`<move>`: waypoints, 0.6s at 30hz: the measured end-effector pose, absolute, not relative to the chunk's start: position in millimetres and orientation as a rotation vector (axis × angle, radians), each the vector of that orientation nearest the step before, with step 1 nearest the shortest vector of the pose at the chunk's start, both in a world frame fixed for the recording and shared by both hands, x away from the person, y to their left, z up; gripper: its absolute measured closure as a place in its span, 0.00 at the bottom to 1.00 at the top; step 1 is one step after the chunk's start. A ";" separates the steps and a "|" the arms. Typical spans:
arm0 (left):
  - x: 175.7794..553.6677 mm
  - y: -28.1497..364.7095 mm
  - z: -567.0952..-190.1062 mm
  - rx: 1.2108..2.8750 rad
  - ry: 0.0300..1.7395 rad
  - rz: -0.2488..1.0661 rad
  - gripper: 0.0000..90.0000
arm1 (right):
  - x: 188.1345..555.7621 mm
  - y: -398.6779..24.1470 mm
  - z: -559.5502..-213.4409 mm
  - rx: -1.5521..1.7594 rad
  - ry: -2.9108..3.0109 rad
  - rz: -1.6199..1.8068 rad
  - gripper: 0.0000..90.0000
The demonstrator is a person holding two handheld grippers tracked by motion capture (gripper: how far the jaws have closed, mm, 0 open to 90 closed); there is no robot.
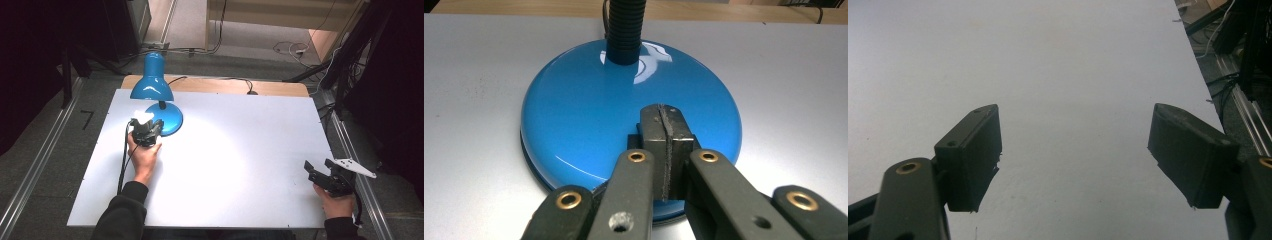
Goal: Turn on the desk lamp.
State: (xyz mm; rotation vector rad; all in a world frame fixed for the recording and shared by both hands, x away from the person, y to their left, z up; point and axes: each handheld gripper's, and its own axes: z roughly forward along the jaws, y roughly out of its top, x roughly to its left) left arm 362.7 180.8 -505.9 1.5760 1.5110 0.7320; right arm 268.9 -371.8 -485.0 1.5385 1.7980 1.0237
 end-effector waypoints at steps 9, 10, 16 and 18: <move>361.7 180.7 -503.6 1.553 1.503 0.714 1.00 | 268.9 -372.0 -485.1 1.538 1.798 1.025 0.22; 361.5 181.0 -503.2 1.547 1.505 0.711 1.00 | 268.9 -372.0 -485.1 1.538 1.798 1.027 0.22; 360.7 183.2 -500.9 1.522 1.512 0.698 0.97 | 269.0 -371.7 -485.1 1.543 1.799 1.025 0.22; 360.4 183.5 -500.0 1.517 1.515 0.699 0.91 | 268.9 -371.7 -485.1 1.541 1.799 1.026 0.22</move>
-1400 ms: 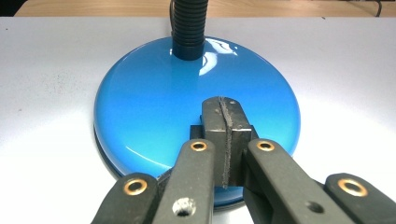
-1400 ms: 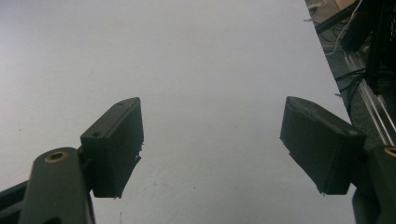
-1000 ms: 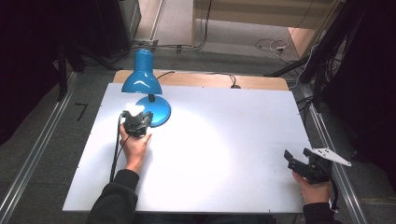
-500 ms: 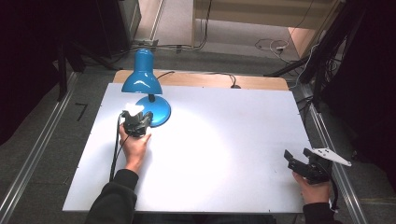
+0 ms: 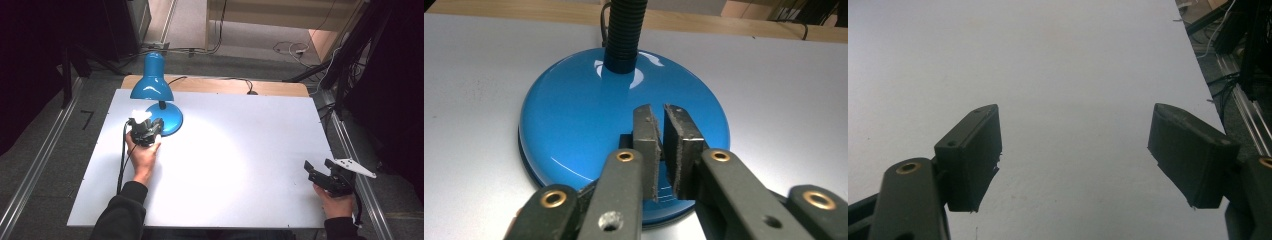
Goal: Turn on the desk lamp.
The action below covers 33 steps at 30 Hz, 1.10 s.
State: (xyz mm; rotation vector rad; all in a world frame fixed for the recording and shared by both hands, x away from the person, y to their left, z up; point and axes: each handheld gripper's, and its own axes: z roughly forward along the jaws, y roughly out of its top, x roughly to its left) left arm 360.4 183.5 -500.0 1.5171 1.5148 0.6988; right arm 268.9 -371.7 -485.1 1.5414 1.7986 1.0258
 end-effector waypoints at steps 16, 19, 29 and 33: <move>357.1 182.8 -492.9 1.498 1.507 0.718 0.43 | 268.9 -371.2 -485.2 1.540 1.803 1.028 0.22; 356.4 181.9 -491.4 1.508 1.493 0.706 0.35 | 268.8 -371.2 -485.1 1.540 1.804 1.030 0.22; 353.4 181.0 -486.5 1.497 1.478 0.692 0.30 | 268.0 -371.4 -484.5 1.538 1.802 1.032 0.22; 351.5 181.2 -484.3 1.497 1.472 0.688 0.29 | 267.9 -371.5 -484.5 1.538 1.802 1.033 0.22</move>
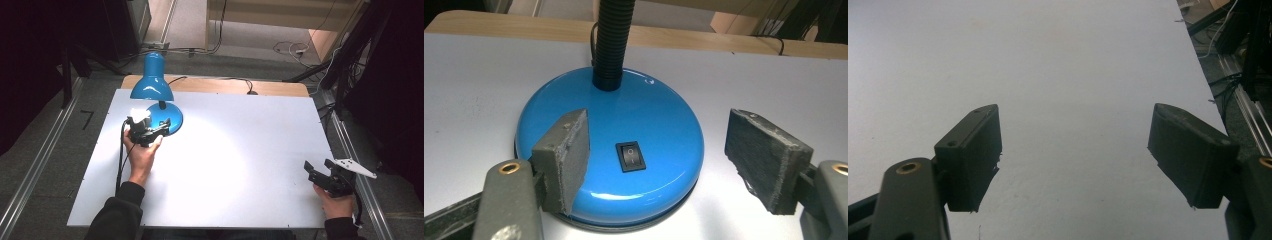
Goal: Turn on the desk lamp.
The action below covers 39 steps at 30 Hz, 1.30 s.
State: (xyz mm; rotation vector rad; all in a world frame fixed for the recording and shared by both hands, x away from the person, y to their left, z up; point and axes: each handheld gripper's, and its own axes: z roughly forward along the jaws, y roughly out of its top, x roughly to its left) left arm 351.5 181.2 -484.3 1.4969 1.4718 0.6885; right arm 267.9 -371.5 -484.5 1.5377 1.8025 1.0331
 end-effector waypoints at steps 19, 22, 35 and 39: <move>332.6 185.7 -480.2 1.517 1.464 0.697 0.27 | 266.5 -371.6 -483.7 1.539 1.800 1.036 0.22; 330.2 188.2 -480.7 1.519 1.470 0.701 0.27 | 266.6 -371.5 -483.7 1.537 1.801 1.035 0.22; 324.2 191.1 -482.0 1.525 1.473 0.706 0.26 | 266.7 -371.8 -483.9 1.538 1.801 1.032 0.22; 321.0 190.7 -482.3 1.525 1.474 0.702 0.26 | 266.6 -372.1 -483.8 1.540 1.799 1.034 0.22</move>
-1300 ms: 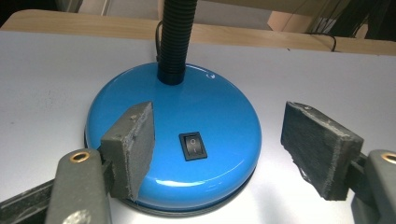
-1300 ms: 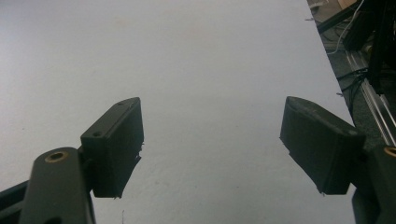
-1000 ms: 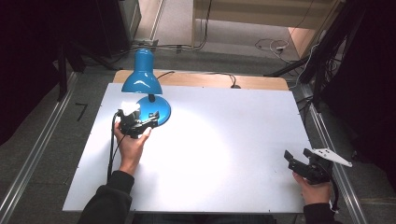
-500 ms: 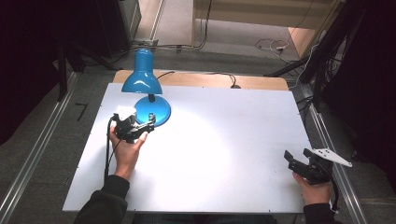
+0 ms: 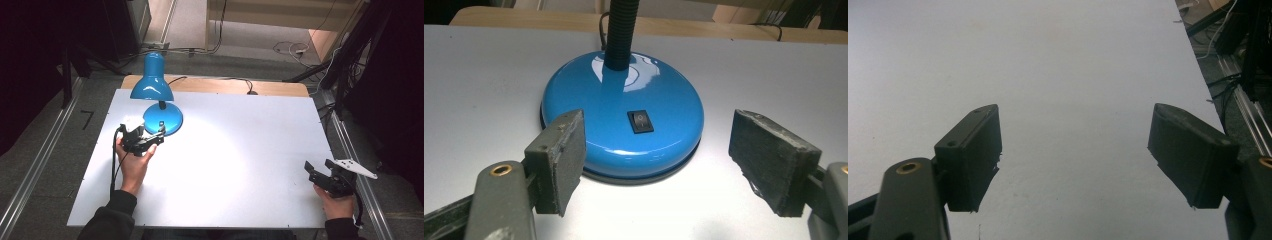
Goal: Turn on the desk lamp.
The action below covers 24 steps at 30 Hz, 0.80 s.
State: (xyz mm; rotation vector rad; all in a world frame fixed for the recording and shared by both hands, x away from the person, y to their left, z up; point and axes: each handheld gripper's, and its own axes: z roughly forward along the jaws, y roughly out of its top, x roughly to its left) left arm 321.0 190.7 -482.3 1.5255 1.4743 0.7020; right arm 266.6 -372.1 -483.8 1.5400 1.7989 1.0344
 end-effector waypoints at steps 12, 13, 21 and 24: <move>310.4 191.1 -480.7 1.539 1.475 0.696 0.25 | 266.4 -371.7 -483.5 1.538 1.799 1.035 0.22; 309.3 191.2 -480.7 1.535 1.475 0.696 0.25 | 266.4 -371.9 -483.5 1.538 1.799 1.036 0.22; 298.6 194.1 -479.5 1.527 1.485 0.708 0.24 | 266.0 -372.3 -483.2 1.533 1.801 1.034 0.22; 293.2 195.4 -479.9 1.530 1.487 0.705 0.24 | 266.1 -372.8 -483.2 1.535 1.800 1.032 0.22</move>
